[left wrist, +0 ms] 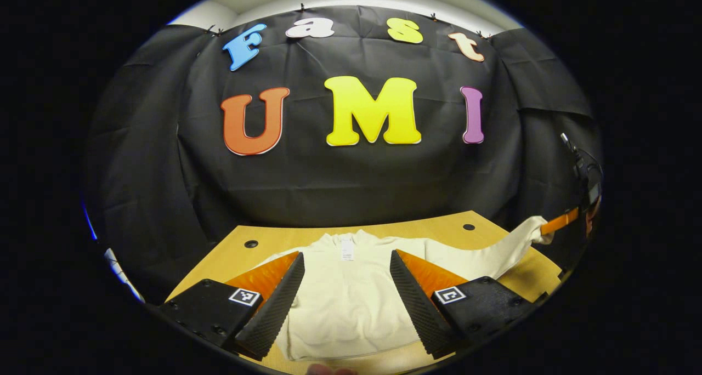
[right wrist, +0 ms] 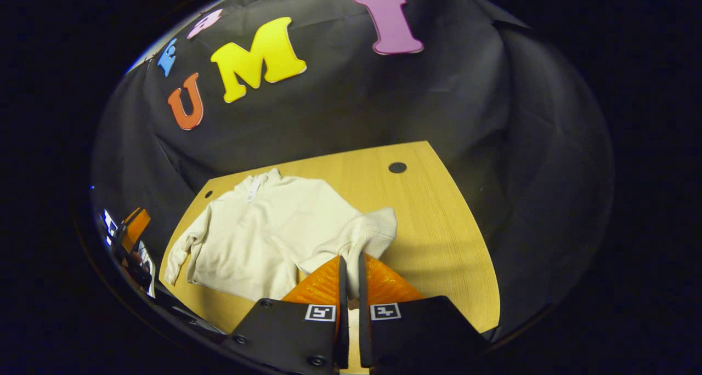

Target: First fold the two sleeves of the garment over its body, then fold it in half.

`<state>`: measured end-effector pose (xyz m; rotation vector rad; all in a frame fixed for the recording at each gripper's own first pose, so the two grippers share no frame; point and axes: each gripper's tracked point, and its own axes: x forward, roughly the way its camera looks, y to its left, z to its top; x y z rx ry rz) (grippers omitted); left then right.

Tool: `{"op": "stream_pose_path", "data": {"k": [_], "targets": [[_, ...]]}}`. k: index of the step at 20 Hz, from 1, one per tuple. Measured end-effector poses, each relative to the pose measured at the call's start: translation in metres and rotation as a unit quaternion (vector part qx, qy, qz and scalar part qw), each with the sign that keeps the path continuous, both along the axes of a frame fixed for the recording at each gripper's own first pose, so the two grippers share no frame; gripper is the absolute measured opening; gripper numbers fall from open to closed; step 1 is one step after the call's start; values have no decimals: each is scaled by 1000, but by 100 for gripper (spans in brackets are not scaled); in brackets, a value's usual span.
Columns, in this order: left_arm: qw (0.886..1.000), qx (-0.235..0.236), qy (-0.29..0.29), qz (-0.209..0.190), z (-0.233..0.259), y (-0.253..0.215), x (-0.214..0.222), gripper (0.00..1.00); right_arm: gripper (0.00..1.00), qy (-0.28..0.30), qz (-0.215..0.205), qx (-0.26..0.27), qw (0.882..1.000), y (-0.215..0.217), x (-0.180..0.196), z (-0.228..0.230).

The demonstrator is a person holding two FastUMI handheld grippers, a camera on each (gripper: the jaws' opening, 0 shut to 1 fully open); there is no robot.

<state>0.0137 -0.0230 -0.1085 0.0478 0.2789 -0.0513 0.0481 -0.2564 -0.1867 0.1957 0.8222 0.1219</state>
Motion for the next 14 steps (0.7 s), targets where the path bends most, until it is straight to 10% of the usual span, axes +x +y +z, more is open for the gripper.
{"op": "stream_pose_path", "data": {"k": [8, 14], "targets": [[998, -7, -8, 61, -2, 75, -17, 99, 8, -72, 116, -15, 990, 133, 102, 80], [992, -2, -7, 127, -3, 145, -38, 99, 8, -78, 224, -9, 971, 278, 145, 57]]}}
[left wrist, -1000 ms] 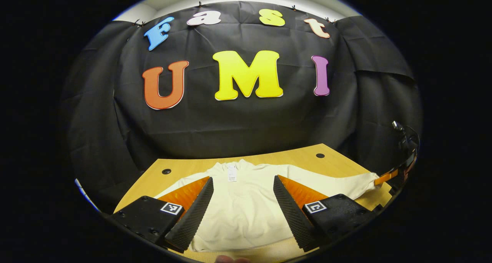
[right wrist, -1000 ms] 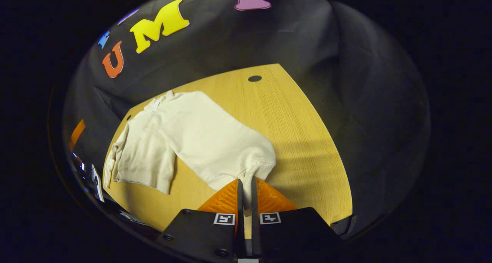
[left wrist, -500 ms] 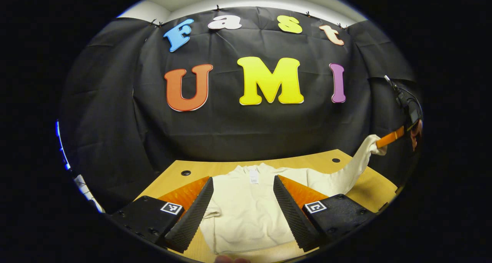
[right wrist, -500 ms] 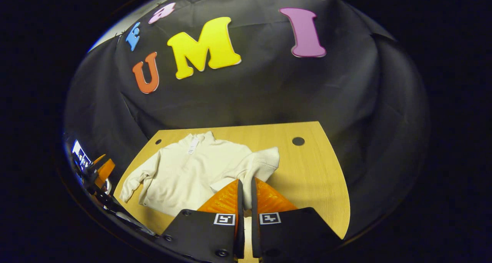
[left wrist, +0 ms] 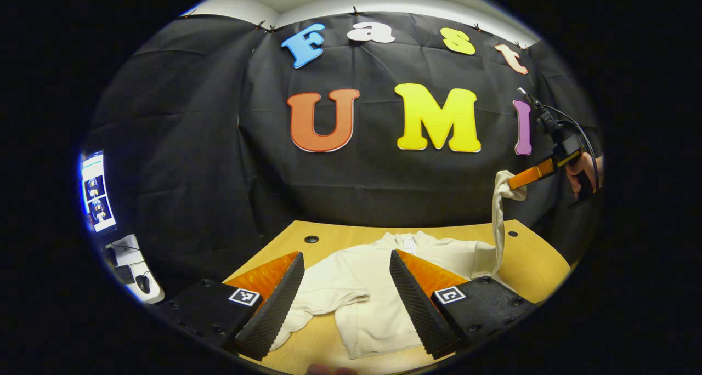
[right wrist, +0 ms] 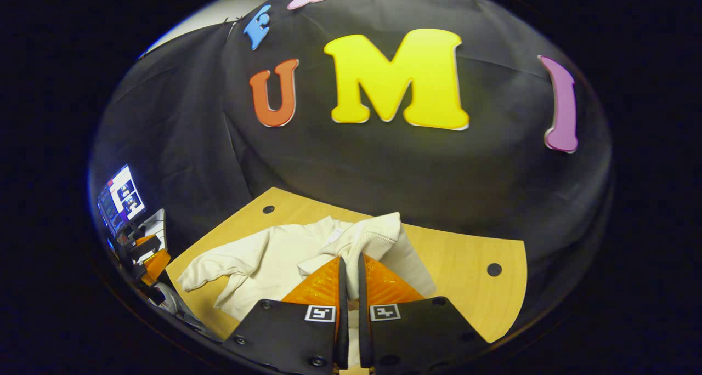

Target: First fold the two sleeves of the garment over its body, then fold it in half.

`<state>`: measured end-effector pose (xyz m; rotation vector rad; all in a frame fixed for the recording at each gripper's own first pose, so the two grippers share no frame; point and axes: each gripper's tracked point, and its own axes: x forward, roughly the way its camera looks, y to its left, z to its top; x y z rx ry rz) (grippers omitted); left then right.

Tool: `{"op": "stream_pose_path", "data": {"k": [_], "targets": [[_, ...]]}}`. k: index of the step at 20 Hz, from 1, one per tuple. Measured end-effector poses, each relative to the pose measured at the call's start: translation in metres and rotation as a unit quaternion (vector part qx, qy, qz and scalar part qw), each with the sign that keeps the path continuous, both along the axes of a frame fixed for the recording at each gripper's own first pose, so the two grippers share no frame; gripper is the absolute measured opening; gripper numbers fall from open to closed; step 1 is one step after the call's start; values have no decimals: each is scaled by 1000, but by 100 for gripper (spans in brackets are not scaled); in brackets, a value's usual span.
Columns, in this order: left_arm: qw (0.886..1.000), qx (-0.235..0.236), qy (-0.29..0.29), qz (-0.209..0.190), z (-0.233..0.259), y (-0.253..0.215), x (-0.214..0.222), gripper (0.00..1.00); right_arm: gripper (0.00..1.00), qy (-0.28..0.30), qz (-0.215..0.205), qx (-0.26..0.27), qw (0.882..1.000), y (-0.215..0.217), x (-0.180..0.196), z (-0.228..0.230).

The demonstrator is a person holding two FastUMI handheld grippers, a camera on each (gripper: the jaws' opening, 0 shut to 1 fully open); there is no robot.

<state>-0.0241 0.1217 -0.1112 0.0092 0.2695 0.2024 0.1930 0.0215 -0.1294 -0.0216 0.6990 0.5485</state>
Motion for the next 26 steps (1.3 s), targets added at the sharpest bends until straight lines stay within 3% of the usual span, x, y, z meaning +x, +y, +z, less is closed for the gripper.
{"op": "stream_pose_path", "data": {"k": [6, 11, 16, 20, 22, 26], "targets": [[998, 8, 13, 68, -4, 65, -30, 99, 8, 22, 87, -31, 995, 145, 33, -97], [995, 8, 26, 101, -12, 94, -47, 99, 8, 42, 120, -59, 990, 236, 37, -178], [993, -2, 41, 113, -24, 101, -49, 99, 8, 48, 122, -104, 986, 283, 39, -242], [992, -3, 50, 112, -32, 111, -51, 99, 11, 72, 95, -74, 990, 296, 35, -258], [992, -8, 52, 111, -36, 113, -51, 99, 20, 79, 90, -40, 992, 306, 31, -245], [993, -3, 52, 107, -41, 116, -52, 99, 63, 45, 113, -34, 992, 307, 20, -216]]}}
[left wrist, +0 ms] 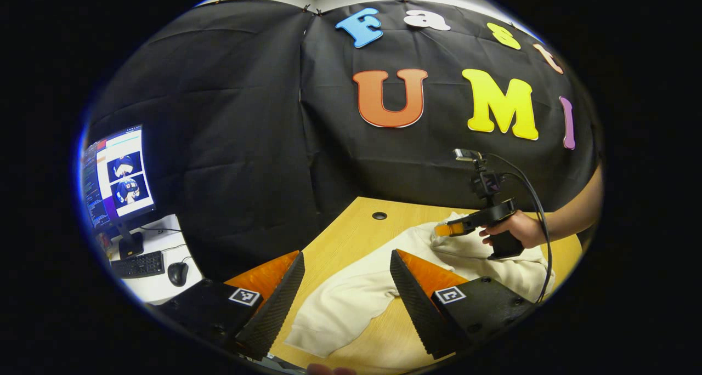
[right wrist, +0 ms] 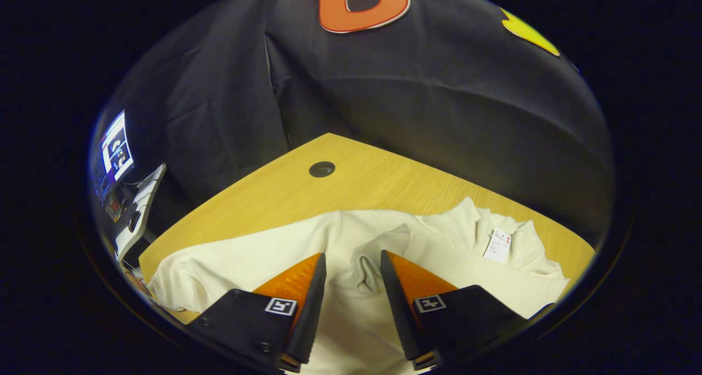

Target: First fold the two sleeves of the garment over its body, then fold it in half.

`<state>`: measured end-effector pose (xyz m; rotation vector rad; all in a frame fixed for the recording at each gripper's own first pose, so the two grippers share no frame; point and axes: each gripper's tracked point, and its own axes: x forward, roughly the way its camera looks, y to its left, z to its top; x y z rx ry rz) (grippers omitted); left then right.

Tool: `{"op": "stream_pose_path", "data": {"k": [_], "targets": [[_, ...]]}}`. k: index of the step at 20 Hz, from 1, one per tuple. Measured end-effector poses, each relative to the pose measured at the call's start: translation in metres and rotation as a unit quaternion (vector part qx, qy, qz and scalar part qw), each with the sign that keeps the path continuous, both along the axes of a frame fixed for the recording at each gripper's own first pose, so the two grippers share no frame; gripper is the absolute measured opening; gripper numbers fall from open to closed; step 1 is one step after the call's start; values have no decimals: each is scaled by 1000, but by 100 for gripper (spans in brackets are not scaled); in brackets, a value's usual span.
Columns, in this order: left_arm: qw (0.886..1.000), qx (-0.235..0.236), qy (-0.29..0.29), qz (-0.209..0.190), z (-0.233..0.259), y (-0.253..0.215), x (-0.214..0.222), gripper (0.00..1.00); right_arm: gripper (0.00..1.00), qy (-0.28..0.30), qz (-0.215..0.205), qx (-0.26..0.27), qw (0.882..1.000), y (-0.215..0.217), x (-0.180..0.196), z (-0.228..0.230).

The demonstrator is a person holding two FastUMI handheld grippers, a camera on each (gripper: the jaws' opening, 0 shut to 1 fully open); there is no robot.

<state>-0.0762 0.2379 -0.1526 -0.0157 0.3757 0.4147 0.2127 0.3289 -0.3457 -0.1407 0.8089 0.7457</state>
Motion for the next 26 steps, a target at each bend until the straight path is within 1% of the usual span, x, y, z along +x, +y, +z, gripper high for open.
{"op": "stream_pose_path", "data": {"k": [1, 4, 5, 6, 7, 8, 9, 12, 14, 17, 20, 22, 23, 26], "targets": [[1000, 4, 0, -3, -2, 1, -1, 99, 67, -11, 4, 4, 1000, -2, -6, 11], [1000, 9, -1, -12, -3, -1, -6, 99, 72, -37, 1, 30, 999, -6, -23, 47], [1000, 8, -4, -15, -3, -1, -7, 99, 80, -50, -1, 34, 998, -12, -29, 61], [1000, 6, -5, -17, -4, -2, -9, 99, 82, -66, -2, 40, 997, -19, -36, 76], [1000, 5, -5, -21, -7, -4, -13, 99, 82, -82, -4, 48, 995, -25, -46, 94], [1000, 4, -2, -25, -10, -5, -17, 99, 80, -95, -6, 57, 994, -31, -57, 112], [999, 5, -1, -31, -13, -6, -22, 99, 83, -109, -8, 66, 992, -37, -71, 130], [999, 13, 8, -41, -24, -3, -41, 99, 83, -144, -9, 88, 986, -59, -115, 184], [999, 17, 25, -39, -38, 6, -58, 99, 83, -155, -7, 103, 982, -72, -141, 210], [997, 10, 59, -47, -70, 16, -83, 100, 82, -157, 2, 103, 982, -92, -174, 228], [993, 1, 95, -72, -106, 21, -96, 100, 82, -165, 12, 85, 983, -114, -194, 236], [989, -9, 120, -89, -135, 23, -100, 100, 82, -164, 11, 70, 984, -128, -202, 236], [987, -14, 135, -89, -149, 26, -104, 100, 84, -162, 7, 63, 985, -134, -204, 234], [982, -39, 160, -92, -181, 34, -106, 100, 83, -148, 5, 41, 988, -145, -218, 221]]}}
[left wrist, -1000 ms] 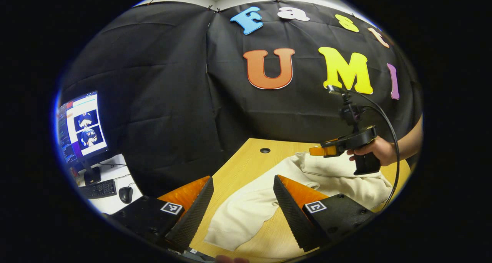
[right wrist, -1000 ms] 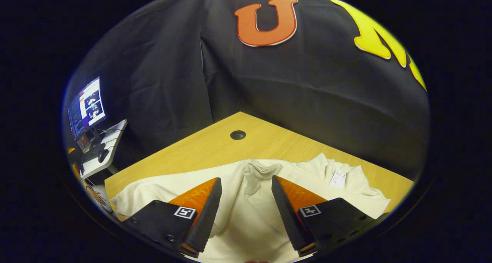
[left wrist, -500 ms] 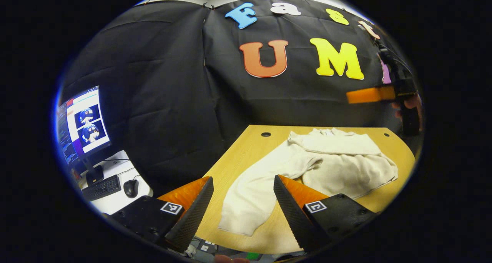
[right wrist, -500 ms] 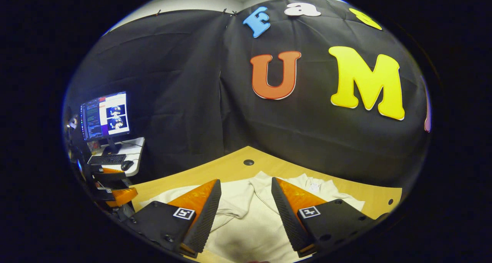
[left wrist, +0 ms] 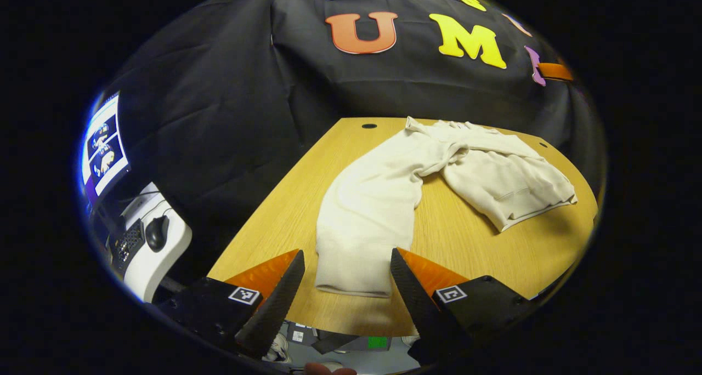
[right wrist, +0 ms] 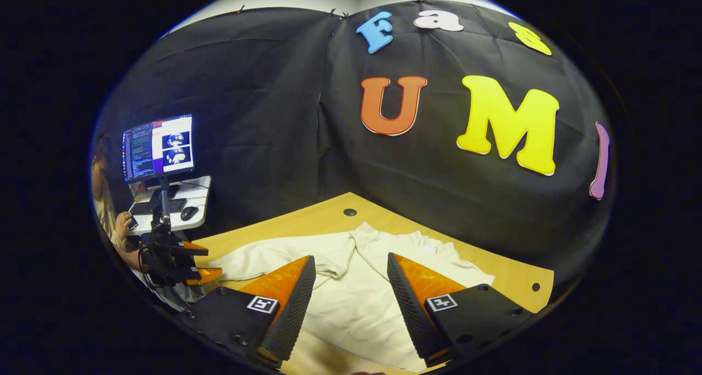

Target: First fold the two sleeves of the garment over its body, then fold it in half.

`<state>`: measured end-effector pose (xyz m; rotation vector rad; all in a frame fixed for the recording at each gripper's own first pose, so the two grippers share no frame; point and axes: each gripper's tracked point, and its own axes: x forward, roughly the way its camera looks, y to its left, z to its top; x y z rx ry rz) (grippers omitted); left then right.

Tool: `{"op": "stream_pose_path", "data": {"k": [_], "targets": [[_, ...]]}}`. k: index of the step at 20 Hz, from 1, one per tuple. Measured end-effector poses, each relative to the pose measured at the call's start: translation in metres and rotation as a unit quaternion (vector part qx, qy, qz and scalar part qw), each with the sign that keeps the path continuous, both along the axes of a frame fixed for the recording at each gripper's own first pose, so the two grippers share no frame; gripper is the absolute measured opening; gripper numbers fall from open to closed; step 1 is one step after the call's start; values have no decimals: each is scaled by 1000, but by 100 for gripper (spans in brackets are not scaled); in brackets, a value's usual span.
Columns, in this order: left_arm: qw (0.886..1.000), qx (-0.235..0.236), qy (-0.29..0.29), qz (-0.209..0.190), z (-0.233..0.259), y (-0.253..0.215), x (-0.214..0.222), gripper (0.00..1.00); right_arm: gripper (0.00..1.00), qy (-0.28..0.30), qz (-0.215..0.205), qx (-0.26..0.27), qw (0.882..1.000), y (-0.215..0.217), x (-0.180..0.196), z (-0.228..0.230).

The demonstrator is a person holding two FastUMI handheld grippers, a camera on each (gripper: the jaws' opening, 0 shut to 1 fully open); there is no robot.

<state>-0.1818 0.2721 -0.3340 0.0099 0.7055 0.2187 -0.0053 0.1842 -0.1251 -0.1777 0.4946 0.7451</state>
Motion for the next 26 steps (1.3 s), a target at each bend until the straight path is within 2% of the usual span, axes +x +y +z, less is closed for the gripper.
{"op": "stream_pose_path", "data": {"k": [4, 7, 10, 11, 12, 13, 14, 18, 26], "targets": [[1000, -15, 4, -1, -14, 7, 4, 100, 81, -1, 8, -12, 1000, 0, -10, 0], [998, -58, 13, 15, -22, 3, 4, 100, 82, 0, 6, -7, 1000, 3, -7, 5], [997, -71, 29, 5, -22, -2, 7, 94, 82, 6, 0, 3, 1000, 7, -3, 11], [997, -77, 30, 5, -21, -7, 10, 87, 82, 7, 0, 4, 1000, 7, -3, 12], [996, -78, 31, 9, -21, -8, 13, 63, 83, 5, 1, 3, 1000, 7, -2, 12], [996, -80, 30, 11, -22, -7, 14, 58, 83, 1, 1, -3, 1000, 5, 0, 11], [996, -83, 31, 16, -22, -7, 15, 33, 82, -1, 2, -3, 1000, 3, 0, 12], [990, -128, 24, 53, -17, -11, 19, 5, 82, 9, -18, 4, 1000, -13, -4, 13], [986, -154, -49, 36, 50, -31, 57, 3, 83, 11, -43, 7, 999, -44, -1, 18]]}}
